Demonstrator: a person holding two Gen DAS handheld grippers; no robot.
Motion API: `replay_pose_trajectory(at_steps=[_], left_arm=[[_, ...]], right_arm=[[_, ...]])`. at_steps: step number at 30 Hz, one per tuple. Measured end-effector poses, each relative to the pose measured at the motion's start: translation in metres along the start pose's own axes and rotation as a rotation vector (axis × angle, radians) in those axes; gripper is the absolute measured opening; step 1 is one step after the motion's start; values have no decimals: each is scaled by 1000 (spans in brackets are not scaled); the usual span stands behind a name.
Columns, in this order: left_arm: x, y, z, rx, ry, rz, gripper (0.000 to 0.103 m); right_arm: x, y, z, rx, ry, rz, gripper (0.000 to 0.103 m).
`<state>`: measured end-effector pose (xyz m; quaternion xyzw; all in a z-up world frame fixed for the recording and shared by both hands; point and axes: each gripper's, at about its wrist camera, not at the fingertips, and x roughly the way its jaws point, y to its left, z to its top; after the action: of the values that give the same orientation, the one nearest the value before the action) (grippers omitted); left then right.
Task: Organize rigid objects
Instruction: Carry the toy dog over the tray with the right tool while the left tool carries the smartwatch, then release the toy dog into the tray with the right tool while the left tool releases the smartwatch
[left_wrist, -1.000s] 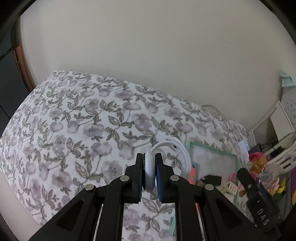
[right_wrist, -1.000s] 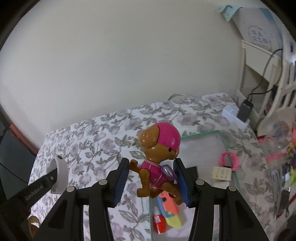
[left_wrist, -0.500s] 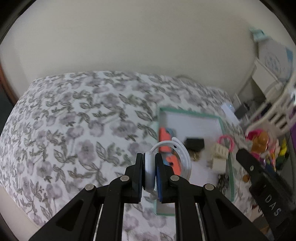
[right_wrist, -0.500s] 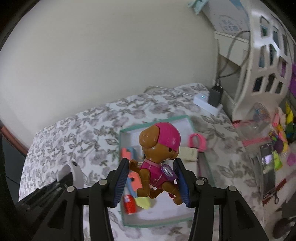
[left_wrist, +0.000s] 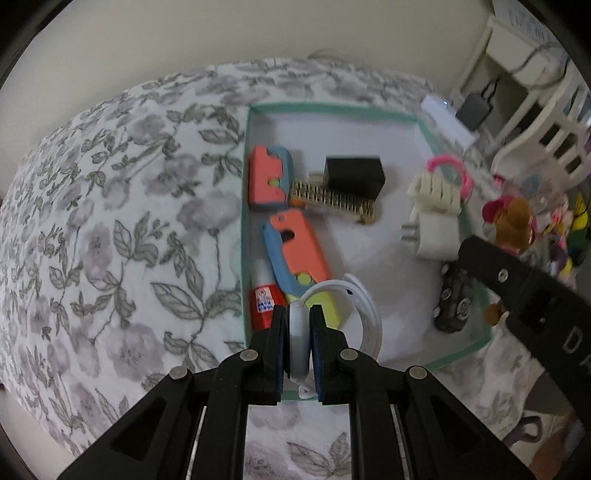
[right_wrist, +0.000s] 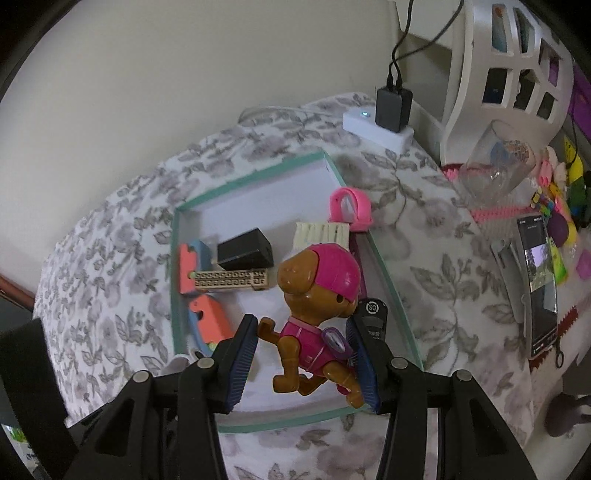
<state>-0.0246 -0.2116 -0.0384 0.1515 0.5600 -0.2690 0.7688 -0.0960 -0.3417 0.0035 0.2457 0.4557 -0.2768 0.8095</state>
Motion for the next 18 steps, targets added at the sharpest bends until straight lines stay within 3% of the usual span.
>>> replay_pose_trajectory(at_steps=[8, 18], left_arm=[[28, -9, -7, 42, 40, 74, 13], [27, -14, -9, 84, 23, 98, 13]], right_arm=[[37, -7, -7, 10, 117, -27, 52], [53, -11, -13, 25, 158, -50, 53]])
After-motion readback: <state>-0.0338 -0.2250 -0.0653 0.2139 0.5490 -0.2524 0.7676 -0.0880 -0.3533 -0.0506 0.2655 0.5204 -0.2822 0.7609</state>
